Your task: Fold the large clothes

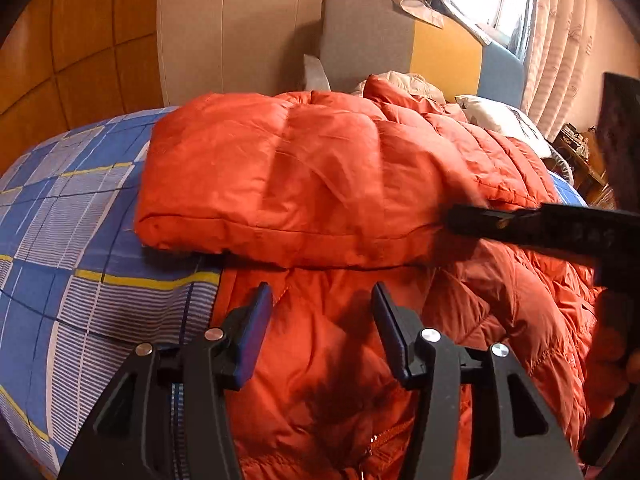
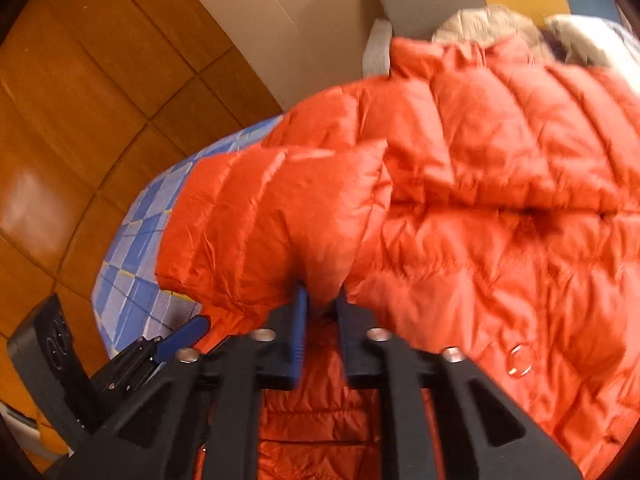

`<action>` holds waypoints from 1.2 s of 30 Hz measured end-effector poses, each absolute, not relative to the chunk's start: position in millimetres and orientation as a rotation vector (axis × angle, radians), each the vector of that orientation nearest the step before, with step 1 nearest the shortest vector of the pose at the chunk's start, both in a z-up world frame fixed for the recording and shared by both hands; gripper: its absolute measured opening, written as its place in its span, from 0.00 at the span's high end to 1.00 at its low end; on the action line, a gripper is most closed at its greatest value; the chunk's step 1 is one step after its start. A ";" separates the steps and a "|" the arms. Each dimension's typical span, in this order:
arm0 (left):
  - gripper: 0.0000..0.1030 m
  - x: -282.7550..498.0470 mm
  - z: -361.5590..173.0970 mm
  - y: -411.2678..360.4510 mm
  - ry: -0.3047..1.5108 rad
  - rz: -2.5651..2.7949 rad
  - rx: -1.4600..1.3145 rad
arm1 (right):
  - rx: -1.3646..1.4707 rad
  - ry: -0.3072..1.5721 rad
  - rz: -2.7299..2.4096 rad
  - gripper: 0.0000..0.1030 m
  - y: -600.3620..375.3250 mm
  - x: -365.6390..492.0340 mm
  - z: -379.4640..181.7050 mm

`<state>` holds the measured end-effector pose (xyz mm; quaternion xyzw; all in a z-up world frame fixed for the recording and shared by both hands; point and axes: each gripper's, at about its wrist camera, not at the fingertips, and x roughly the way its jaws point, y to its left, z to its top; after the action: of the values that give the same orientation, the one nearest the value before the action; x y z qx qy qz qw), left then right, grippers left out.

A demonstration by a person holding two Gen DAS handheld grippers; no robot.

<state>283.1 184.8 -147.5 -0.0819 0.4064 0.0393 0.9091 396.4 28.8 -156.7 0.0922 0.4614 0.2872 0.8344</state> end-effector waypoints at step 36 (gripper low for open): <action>0.42 372.3 -104.9 162.5 0.752 0.033 -0.132 | 0.140 0.828 -0.028 0.72 -164.5 478.3 -138.0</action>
<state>372.3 162.5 -104.9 -0.0644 0.3668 0.0163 0.9279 478.3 -164.5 -138.0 0.0682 0.4020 -0.0134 0.9130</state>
